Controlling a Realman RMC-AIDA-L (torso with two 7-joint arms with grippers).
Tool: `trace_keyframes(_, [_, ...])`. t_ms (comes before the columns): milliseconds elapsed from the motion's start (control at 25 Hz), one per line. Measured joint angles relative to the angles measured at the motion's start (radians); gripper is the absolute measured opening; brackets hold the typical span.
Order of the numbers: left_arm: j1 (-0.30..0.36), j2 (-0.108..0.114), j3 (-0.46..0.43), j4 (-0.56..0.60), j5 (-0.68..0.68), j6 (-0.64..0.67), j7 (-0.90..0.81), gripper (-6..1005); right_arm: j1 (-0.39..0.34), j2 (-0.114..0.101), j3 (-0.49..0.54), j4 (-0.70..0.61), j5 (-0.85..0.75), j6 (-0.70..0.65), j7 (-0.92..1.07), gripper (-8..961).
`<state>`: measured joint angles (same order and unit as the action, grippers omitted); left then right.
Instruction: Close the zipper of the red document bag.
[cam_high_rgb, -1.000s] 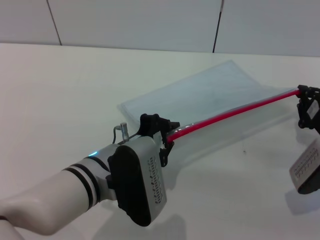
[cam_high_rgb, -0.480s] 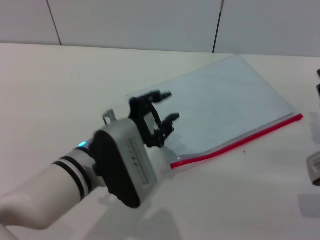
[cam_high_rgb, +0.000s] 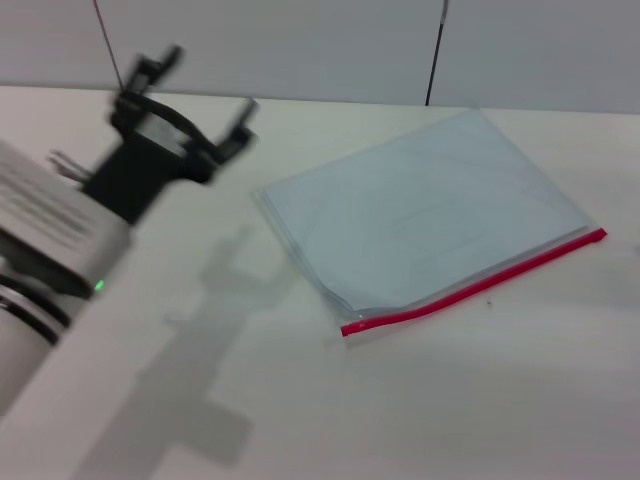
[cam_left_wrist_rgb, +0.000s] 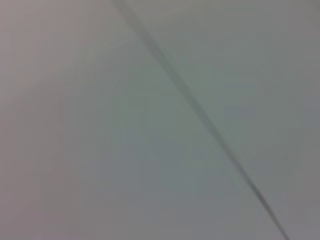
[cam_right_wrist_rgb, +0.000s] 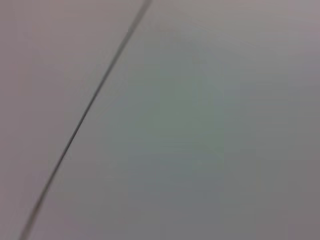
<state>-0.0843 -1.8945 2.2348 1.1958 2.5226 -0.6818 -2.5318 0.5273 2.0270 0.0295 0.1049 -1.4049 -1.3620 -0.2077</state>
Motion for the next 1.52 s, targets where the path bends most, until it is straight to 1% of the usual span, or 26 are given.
trace_keyframes(120, [-0.015, 0.006, -0.04, -0.098, -0.001, -0.123, -0.222, 845, 0.001, 0.0, -0.012, -0.07, -0.064, -0.001, 0.278, 798])
trace_keyframes(160, [-0.018, 0.006, -0.058, -0.127, -0.001, -0.15, -0.279, 866, 0.003, -0.001, -0.016, -0.116, -0.123, -0.01, 0.438, 822])
trace_keyframes(200, [-0.022, 0.005, -0.079, -0.161, -0.002, -0.181, -0.357, 871, 0.003, -0.002, -0.016, -0.136, -0.149, -0.017, 0.508, 846])
trace_keyframes(240, [-0.026, 0.004, -0.098, -0.191, -0.006, -0.209, -0.414, 876, 0.003, -0.002, -0.016, -0.136, -0.149, -0.017, 0.508, 870])
trace_keyframes(280, [-0.029, 0.0, -0.111, -0.218, -0.015, -0.233, -0.443, 881, 0.004, -0.002, -0.016, -0.16, -0.179, -0.033, 0.585, 894])
trace_keyframes(320, [-0.031, -0.003, -0.117, -0.232, -0.024, -0.249, -0.453, 886, 0.004, -0.002, -0.016, -0.175, -0.198, -0.047, 0.628, 894])
trace_keyframes(360, [-0.035, -0.012, -0.127, -0.263, -0.046, -0.283, -0.457, 891, 0.004, -0.002, -0.016, -0.193, -0.236, -0.078, 0.695, 894])
trace_keyframes(400, [-0.038, -0.017, -0.13, -0.274, -0.053, -0.296, -0.457, 896, 0.004, -0.002, -0.016, -0.193, -0.236, -0.078, 0.695, 894])
trace_keyframes(560, [-0.093, -0.099, -0.177, -0.476, -0.118, -0.489, -0.458, 895, 0.009, -0.005, -0.022, -0.205, -0.282, -0.076, 0.74, 893])
trace_keyframes(600, [-0.124, -0.125, -0.189, -0.557, -0.135, -0.557, -0.458, 895, 0.008, -0.005, -0.022, -0.21, -0.286, -0.066, 0.74, 893])
trace_keyframes(640, [-0.139, -0.135, -0.193, -0.601, -0.144, -0.59, -0.458, 895, 0.006, -0.004, -0.015, -0.212, -0.285, -0.054, 0.739, 893])
trace_keyframes(680, [-0.158, -0.141, -0.183, -0.639, -0.165, -0.62, -0.458, 895, 0.003, -0.002, -0.008, -0.212, -0.278, -0.044, 0.735, 893])
trace_keyframes(840, [-0.204, -0.138, -0.107, -0.703, -0.3, -0.645, -0.458, 894, -0.001, 0.004, 0.025, -0.189, -0.229, 0.018, 0.69, 893])
trace_keyframes(880, [-0.211, -0.138, -0.092, -0.712, -0.325, -0.646, -0.458, 894, -0.002, 0.005, 0.042, -0.161, -0.194, 0.05, 0.649, 893])
trace_keyframes(960, [-0.222, -0.138, -0.068, -0.725, -0.361, -0.649, -0.458, 893, -0.001, 0.005, 0.049, -0.146, -0.176, 0.059, 0.626, 893])
trace_keyframes(1160, [-0.229, -0.138, -0.054, -0.728, -0.37, -0.65, -0.459, 892, 0.004, 0.006, 0.062, -0.103, -0.138, 0.065, 0.546, 892])
trace_keyframes(1400, [-0.232, -0.138, -0.018, -0.729, -0.364, -0.652, -0.459, 891, 0.005, 0.006, 0.062, -0.094, -0.137, 0.059, 0.539, 892])
trace_keyframes(1520, [-0.233, -0.138, -0.015, -0.729, -0.364, -0.653, -0.459, 891, 0.006, 0.006, 0.063, -0.091, -0.137, 0.059, 0.539, 892])
